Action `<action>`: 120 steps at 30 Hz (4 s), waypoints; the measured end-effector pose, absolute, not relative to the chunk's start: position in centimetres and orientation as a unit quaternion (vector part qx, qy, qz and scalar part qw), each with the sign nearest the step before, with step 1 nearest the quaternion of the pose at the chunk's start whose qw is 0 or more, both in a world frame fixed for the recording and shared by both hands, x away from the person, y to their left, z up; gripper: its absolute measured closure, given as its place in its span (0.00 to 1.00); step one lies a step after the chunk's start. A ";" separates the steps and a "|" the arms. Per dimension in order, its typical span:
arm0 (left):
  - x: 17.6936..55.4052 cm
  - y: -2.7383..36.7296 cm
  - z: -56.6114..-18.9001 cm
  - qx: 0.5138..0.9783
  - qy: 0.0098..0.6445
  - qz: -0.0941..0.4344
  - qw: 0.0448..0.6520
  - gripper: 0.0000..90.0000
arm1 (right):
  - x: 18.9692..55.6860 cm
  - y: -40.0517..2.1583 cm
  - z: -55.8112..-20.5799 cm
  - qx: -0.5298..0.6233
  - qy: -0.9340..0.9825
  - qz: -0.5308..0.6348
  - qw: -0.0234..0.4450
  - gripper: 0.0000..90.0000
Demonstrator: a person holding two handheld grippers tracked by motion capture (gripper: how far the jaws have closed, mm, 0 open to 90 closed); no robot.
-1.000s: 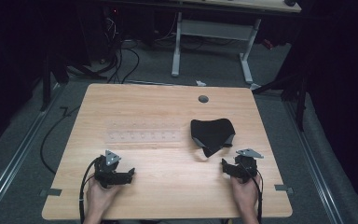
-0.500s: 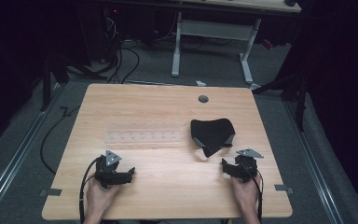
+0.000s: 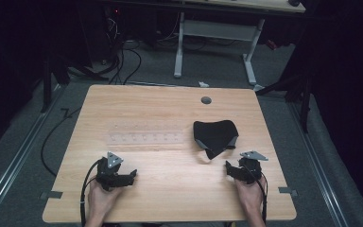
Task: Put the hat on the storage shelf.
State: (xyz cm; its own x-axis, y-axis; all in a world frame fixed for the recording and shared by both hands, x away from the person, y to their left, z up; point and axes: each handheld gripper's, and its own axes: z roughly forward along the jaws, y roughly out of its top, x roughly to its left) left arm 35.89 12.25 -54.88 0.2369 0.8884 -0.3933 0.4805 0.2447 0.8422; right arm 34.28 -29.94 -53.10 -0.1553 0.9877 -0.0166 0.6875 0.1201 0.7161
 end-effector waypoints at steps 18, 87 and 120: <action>35.9 12.2 -54.9 0.585 0.585 0.195 0.527 0.13 | 32.5 -30.4 -51.8 0.591 0.688 0.322 0.270 0.39; 35.8 12.2 -54.9 0.585 0.583 0.196 0.529 0.15 | 41.4 -30.5 -50.4 0.604 0.666 0.372 0.228 0.47; 35.8 12.2 -54.8 0.584 0.584 0.192 0.530 0.15 | 41.3 -30.3 -50.6 0.582 0.665 0.428 0.188 0.94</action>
